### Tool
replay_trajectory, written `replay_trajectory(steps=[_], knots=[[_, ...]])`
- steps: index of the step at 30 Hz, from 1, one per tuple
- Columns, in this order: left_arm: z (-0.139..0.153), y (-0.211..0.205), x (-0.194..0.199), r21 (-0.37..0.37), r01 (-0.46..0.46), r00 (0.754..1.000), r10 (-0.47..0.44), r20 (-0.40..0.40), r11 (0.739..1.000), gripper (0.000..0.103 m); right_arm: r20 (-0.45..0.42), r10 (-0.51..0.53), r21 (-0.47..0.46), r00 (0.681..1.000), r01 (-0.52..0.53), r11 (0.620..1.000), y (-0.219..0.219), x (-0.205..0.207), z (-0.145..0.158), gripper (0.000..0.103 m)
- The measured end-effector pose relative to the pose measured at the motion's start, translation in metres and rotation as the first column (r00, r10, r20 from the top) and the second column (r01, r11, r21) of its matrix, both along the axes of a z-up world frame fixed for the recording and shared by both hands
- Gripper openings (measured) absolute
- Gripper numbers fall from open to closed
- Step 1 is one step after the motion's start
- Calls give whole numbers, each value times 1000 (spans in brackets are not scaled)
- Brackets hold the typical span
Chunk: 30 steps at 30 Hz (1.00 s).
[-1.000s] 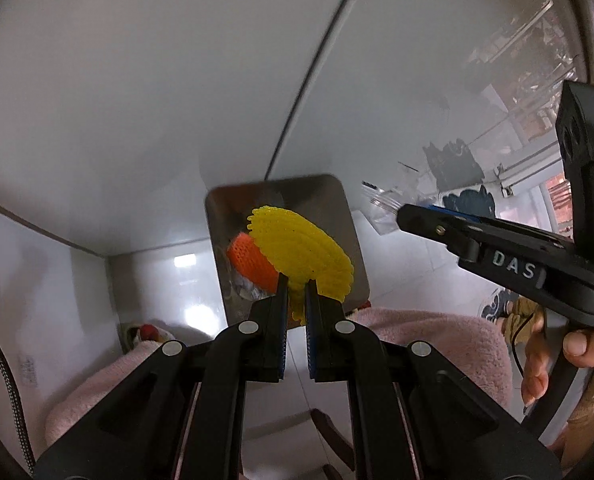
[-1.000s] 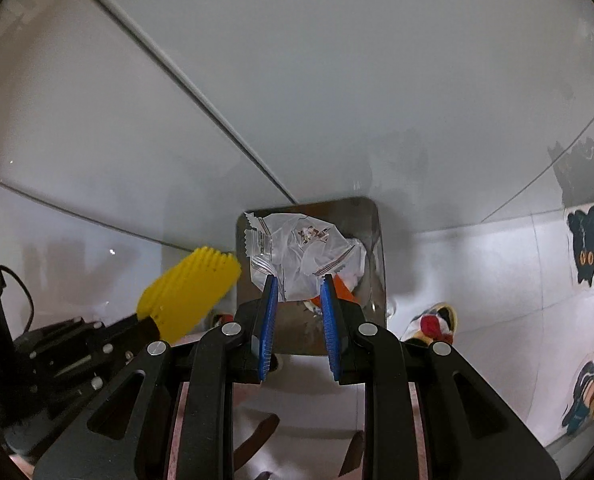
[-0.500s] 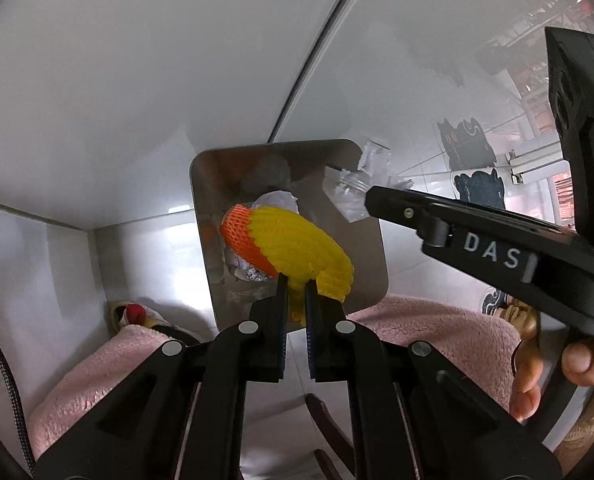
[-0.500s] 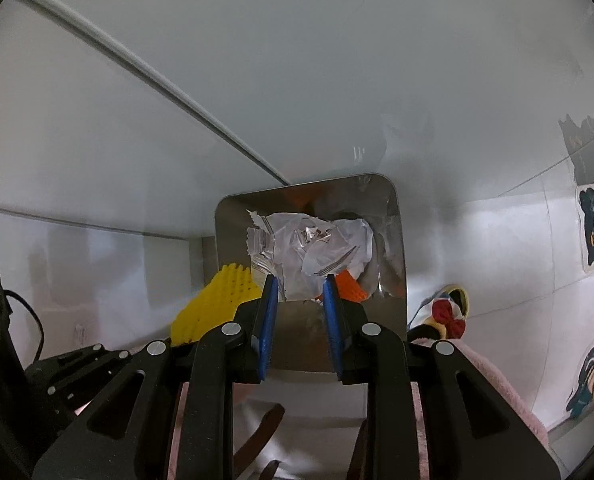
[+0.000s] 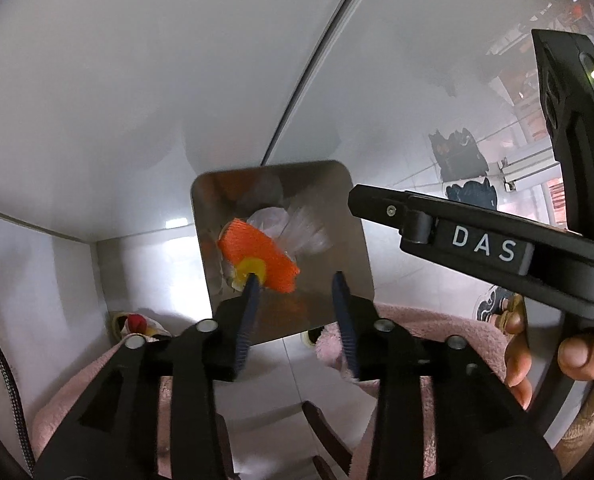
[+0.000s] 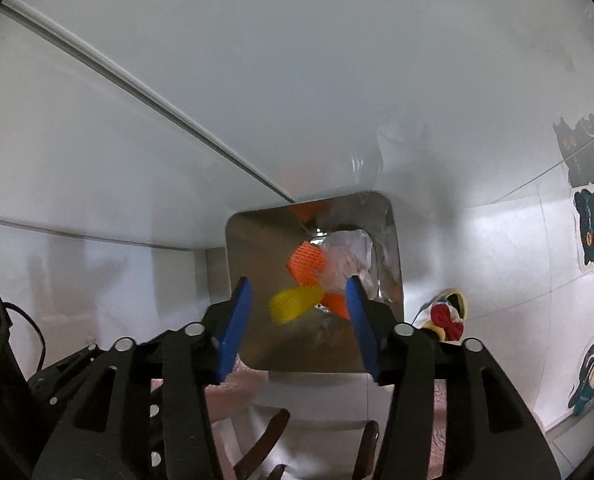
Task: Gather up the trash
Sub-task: 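Open both tools to drop the yellow net and wrapper into the bin, then raise both open tools back up toward the counter trash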
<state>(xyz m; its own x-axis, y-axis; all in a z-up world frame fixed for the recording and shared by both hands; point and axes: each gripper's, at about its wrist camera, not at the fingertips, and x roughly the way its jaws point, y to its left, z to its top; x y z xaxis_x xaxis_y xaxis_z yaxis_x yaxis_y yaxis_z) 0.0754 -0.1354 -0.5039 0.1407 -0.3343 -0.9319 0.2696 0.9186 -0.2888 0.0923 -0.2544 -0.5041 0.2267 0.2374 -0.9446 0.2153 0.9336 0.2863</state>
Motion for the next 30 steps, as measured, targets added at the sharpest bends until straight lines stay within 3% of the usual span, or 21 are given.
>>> replay_trajectory(steps=[6,8,13,22,30], knots=[[36,7,-12,-3,-13,998,14,67,1000,64,63,-12,-19,998,13,1000,2,-11,38,68],[52,9,-19,2,-14,995,13,97,1000,76,89,-16,-22,996,18,1000,4,-17,54,88],[89,15,-37,19,-5,985,2,173,1000,92,154,1,-40,988,5,999,8,-31,91,91],[160,39,-62,18,-34,956,27,293,999,95,311,27,-82,950,-1,997,12,-60,182,98],[246,65,-61,-14,-96,899,92,428,995,95,434,65,-148,898,0,989,12,-65,270,99]])
